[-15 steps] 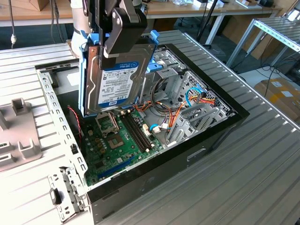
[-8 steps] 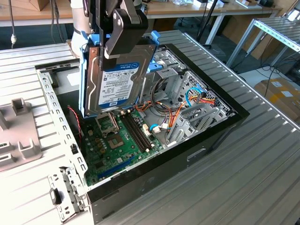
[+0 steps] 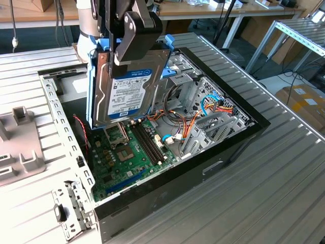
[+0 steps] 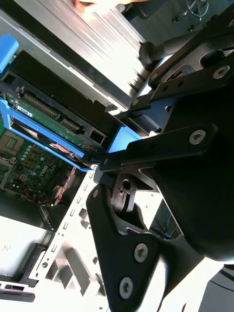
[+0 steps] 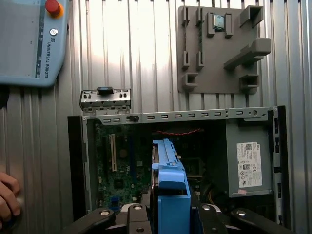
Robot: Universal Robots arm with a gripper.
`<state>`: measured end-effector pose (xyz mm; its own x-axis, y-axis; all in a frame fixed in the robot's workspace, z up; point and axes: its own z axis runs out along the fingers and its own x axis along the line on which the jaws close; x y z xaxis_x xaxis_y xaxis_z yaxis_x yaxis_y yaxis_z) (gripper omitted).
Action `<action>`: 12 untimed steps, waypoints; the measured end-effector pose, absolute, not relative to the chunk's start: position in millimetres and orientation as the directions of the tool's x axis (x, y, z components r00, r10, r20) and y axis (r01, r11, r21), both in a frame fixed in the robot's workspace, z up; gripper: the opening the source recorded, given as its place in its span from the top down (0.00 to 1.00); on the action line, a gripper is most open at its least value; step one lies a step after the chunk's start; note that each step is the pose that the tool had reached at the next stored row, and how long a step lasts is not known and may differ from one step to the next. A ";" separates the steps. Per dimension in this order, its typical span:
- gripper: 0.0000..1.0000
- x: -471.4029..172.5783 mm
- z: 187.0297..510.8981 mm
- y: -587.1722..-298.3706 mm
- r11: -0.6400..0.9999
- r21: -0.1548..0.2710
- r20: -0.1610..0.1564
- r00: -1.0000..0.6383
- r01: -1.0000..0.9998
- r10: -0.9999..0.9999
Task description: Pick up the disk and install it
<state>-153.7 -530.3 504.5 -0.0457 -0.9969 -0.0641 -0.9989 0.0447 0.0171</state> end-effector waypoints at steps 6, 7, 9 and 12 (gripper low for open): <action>0.63 -151.9 504.2 -531.4 0.045 0.017 -0.064 -0.046 -0.999 -0.997; 0.63 -151.5 504.2 -531.6 0.045 0.017 -0.064 -0.046 -0.999 -0.997; 0.63 -150.8 504.1 -531.9 0.045 0.017 -0.064 -0.046 -0.999 -0.997; 0.63 -149.7 504.0 -532.4 0.045 0.017 -0.064 -0.046 -0.999 -0.997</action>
